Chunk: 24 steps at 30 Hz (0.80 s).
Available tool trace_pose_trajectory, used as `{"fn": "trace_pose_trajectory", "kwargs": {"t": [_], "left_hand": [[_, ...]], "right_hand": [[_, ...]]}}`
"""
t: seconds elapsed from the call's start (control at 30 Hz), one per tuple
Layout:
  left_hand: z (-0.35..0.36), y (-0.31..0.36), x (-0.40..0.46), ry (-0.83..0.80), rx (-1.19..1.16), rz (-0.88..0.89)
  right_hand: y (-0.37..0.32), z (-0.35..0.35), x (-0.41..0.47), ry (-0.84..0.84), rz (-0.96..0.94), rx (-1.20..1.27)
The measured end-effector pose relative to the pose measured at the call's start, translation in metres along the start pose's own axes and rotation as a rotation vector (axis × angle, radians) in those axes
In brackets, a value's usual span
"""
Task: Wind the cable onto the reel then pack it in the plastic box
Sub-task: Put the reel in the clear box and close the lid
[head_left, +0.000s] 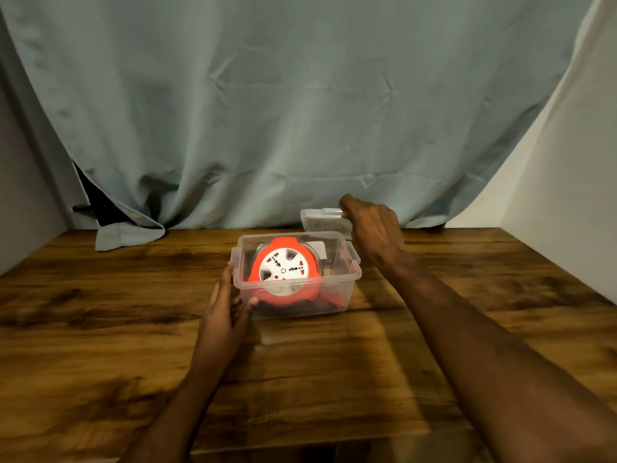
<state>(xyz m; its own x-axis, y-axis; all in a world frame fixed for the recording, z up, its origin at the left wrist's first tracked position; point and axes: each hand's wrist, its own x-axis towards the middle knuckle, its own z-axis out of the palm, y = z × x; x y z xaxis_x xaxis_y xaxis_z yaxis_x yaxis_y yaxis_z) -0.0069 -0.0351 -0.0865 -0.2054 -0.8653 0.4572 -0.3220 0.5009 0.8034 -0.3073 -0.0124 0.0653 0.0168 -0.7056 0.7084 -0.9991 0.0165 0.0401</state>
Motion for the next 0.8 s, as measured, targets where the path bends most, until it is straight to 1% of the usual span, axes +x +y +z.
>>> {"fn": "trace_pose_trajectory", "kwargs": {"t": [0.1, 0.17, 0.23, 0.3, 0.43, 0.5, 0.57, 0.63, 0.7, 0.8], "left_hand": [[-0.001, 0.002, -0.002, 0.0, -0.034, -0.001], [-0.003, 0.007, -0.002, 0.013, -0.074, -0.013], [-0.007, 0.013, -0.004, 0.037, -0.063, -0.047], [-0.012, 0.021, -0.002, 0.098, -0.013, -0.06], [-0.019, 0.044, 0.019, 0.269, -0.051, -0.077], [-0.024, 0.06, 0.036, 0.336, -0.093, -0.087], [-0.029, 0.071, 0.051, 0.364, -0.166, -0.088], [-0.034, 0.075, 0.061, 0.388, -0.15, -0.116], [-0.037, 0.072, 0.065, 0.38, -0.106, -0.142], [-0.034, 0.064, 0.066, 0.324, -0.081, -0.186]], "right_hand": [[-0.023, -0.018, 0.011, 0.086, -0.048, 0.026], [-0.038, -0.031, 0.018, 0.202, -0.057, 0.119], [-0.051, -0.046, 0.024, 0.296, 0.008, 0.258], [-0.063, -0.058, 0.033, 0.332, 0.161, 0.443], [-0.067, -0.066, 0.046, 0.302, 0.504, 0.857], [-0.064, -0.061, 0.045, 0.261, 0.674, 0.973], [-0.06, -0.052, 0.036, 0.201, 0.835, 1.106], [-0.054, -0.042, 0.02, 0.142, 0.976, 1.246], [-0.048, -0.034, 0.006, 0.118, 1.059, 1.262], [-0.04, -0.024, -0.008, 0.176, 1.096, 1.131]]}}
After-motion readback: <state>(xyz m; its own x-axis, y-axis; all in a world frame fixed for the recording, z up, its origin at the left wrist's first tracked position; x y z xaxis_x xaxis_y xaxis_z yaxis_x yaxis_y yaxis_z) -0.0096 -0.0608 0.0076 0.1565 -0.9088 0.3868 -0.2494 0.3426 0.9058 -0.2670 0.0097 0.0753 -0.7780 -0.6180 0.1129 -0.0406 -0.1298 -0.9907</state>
